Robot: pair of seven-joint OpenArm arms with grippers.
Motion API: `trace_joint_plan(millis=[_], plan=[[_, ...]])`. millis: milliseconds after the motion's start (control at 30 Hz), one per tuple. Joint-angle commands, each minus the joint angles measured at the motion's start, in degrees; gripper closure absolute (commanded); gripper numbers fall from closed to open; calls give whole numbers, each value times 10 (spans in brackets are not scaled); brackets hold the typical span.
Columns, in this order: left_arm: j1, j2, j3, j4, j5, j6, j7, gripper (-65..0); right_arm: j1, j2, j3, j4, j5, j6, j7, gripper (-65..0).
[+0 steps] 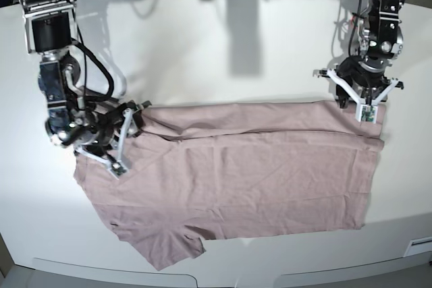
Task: Fold the T-shirt properly
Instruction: 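Grasp the folded fabric near the sleeve with the right gripper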
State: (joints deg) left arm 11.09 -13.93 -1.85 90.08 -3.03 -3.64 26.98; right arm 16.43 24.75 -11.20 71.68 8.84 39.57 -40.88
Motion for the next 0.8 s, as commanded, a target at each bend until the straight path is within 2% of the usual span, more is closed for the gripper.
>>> trace_joint_plan(millis=[0,100,267,433,533,767], plan=[[-6,-5,-3,9,0,0,-15,-245,25,7,-16,8,-14,4,9,-315],[-6,-5,-3,9,0,0,-15,-245,55,7,-76,8,-43,4,-5,-315],[-6,-5,-3,9,0,0,-15,-245,90,7,-122,8,-36,4,-38,-315],[-6,-5,-3,9,0,0,-15,-245,91,7,-122,8,67,4,-130,-315],[-7,-5,-3,9,0,0,-16,-245,91,11,-122,8,54,4,-121,-315],[-7,-5,-3,9,0,0,-16,-245,93,16,-122,-39,3,4,-56,-314]])
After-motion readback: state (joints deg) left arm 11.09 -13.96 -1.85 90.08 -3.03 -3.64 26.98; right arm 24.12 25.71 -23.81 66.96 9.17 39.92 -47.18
